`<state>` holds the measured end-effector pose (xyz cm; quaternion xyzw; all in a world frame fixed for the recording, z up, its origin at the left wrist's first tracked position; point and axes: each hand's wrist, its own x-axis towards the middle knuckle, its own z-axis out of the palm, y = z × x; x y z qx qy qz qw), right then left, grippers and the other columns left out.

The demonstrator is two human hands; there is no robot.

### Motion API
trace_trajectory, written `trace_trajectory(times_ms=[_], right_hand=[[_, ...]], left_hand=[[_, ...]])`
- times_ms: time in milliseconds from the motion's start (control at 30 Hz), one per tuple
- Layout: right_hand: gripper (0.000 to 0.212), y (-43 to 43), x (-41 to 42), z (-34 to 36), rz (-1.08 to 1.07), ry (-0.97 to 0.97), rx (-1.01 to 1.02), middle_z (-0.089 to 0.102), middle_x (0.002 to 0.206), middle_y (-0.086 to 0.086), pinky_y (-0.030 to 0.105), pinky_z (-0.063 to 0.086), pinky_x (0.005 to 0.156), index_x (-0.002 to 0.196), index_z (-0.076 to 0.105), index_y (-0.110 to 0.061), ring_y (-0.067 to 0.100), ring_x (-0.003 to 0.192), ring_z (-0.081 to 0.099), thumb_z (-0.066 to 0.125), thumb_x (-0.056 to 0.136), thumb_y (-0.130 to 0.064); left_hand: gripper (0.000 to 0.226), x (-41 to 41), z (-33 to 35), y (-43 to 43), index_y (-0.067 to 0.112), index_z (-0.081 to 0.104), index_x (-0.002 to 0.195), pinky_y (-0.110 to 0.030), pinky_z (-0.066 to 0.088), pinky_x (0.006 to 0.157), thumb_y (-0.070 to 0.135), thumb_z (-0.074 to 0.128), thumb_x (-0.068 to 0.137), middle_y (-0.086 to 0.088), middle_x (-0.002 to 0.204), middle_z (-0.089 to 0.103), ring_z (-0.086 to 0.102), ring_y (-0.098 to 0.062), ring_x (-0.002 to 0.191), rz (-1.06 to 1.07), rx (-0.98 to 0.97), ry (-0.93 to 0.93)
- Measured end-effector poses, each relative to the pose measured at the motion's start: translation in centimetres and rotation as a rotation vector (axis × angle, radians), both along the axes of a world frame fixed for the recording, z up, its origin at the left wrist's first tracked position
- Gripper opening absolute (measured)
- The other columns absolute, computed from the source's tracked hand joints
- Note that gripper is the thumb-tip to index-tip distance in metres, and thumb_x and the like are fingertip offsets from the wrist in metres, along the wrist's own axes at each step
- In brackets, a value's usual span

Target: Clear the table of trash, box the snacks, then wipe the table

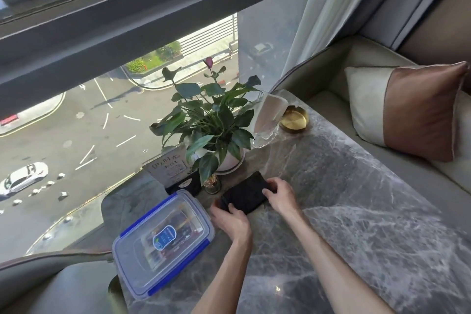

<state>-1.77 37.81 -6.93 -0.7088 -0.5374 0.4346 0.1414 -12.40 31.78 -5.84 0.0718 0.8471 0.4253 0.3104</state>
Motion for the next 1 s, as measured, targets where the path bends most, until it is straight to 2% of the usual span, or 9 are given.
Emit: trace_trajectory(times_ms=[100, 267, 400, 500, 600, 667, 800, 900, 1000], right_hand=[[0.045, 0.3, -0.4, 0.2, 0.007, -0.102, 0.027, 0.06, 0.122, 0.013, 0.037, 0.042, 0.105, 0.127, 0.061, -0.014, 0.031, 0.119, 0.055, 0.066, 0.087, -0.036], [0.033, 0.6, -1.5, 0.4, 0.061, -0.059, 0.064, 0.065, 0.119, 0.009, 0.034, 0.046, 0.097, 0.119, 0.062, -0.017, 0.027, 0.113, 0.06, 0.065, 0.089, -0.028], [0.036, 0.1, -1.4, 0.2, 0.151, -0.187, 0.166, 0.061, 0.115, 0.008, 0.037, 0.047, 0.091, 0.122, 0.058, -0.017, 0.028, 0.107, 0.06, 0.064, 0.089, -0.031], [0.044, -0.7, -1.0, 0.4, 0.258, -0.333, 0.32, 0.056, 0.115, 0.007, 0.037, 0.047, 0.088, 0.131, 0.054, -0.022, 0.027, 0.104, 0.056, 0.063, 0.089, -0.031], [0.036, -2.2, -1.0, 0.4, 0.376, -0.485, 0.535, 0.06, 0.112, -0.001, 0.037, 0.051, 0.079, 0.12, 0.062, -0.026, 0.023, 0.1, 0.057, 0.064, 0.084, -0.024], [0.032, -3.2, -0.9, 0.2, 0.408, -0.5, 0.547, 0.063, 0.113, -0.004, 0.037, 0.052, 0.078, 0.117, 0.066, -0.025, 0.022, 0.101, 0.06, 0.063, 0.085, -0.02], [0.036, -3.5, -0.9, 0.2, 0.423, -0.464, 0.479, 0.06, 0.127, -0.004, 0.039, 0.05, 0.088, 0.127, 0.061, -0.024, 0.021, 0.113, 0.057, 0.054, 0.092, -0.021], [0.044, -4.0, -1.0, 1.2, 0.464, -0.519, 0.455, 0.055, 0.135, 0.001, 0.041, 0.046, 0.098, 0.134, 0.054, -0.026, 0.027, 0.128, 0.049, 0.053, 0.091, -0.03], [0.062, -5.8, 0.0, 1.5, 0.573, -0.606, 0.312, 0.022, 0.161, 0.005, 0.054, 0.022, 0.117, 0.15, 0.027, -0.037, 0.038, 0.148, 0.017, 0.046, 0.092, -0.048]], left_hand=[[0.041, -0.1, 0.1, 0.6, -0.005, 0.044, 0.129, -0.051, 0.029, 0.113, 0.007, 0.055, 0.092, -0.032, 0.134, 0.041, 0.038, -0.045, 0.129, -0.041, -0.066, -0.012], [0.029, -0.4, -0.4, 0.6, -0.007, 0.05, 0.118, -0.048, 0.033, 0.109, 0.001, 0.053, 0.091, -0.03, 0.127, 0.045, 0.044, -0.043, 0.122, -0.029, -0.059, 0.02], [0.031, -0.4, -0.2, 0.3, -0.005, 0.047, 0.122, -0.047, 0.034, 0.109, 0.002, 0.052, 0.092, -0.027, 0.128, 0.042, 0.044, -0.042, 0.121, -0.083, -0.048, 0.046], [0.051, 0.1, 0.5, 0.0, 0.002, 0.035, 0.139, -0.048, 0.031, 0.112, 0.004, 0.052, 0.091, -0.026, 0.137, 0.032, 0.038, -0.044, 0.127, -0.223, -0.088, 0.086], [0.064, 1.2, 0.7, -1.3, 0.011, 0.031, 0.147, -0.047, 0.026, 0.114, 0.002, 0.053, 0.087, -0.021, 0.149, 0.023, 0.029, -0.036, 0.135, -0.474, -0.099, 0.327], [0.061, 1.5, 0.3, -2.6, 0.012, 0.035, 0.146, -0.048, 0.024, 0.116, 0.004, 0.05, 0.088, -0.019, 0.152, 0.025, 0.025, -0.035, 0.14, -0.658, -0.126, 0.467], [0.059, 0.8, -0.4, -4.1, 0.017, 0.03, 0.149, -0.052, 0.016, 0.119, 0.015, 0.043, 0.092, -0.013, 0.158, 0.02, 0.013, -0.037, 0.147, -0.893, -0.289, 0.501], [0.063, 0.7, 0.1, -4.5, 0.018, 0.026, 0.151, -0.054, 0.016, 0.119, 0.019, 0.043, 0.091, -0.012, 0.16, 0.018, 0.011, -0.038, 0.148, -0.926, -0.266, 0.498], [0.066, 0.0, 0.0, -5.5, 0.023, 0.015, 0.154, -0.053, 0.011, 0.12, 0.027, 0.039, 0.092, -0.011, 0.163, 0.008, 0.002, -0.037, 0.15, -1.081, -0.296, 0.528]])
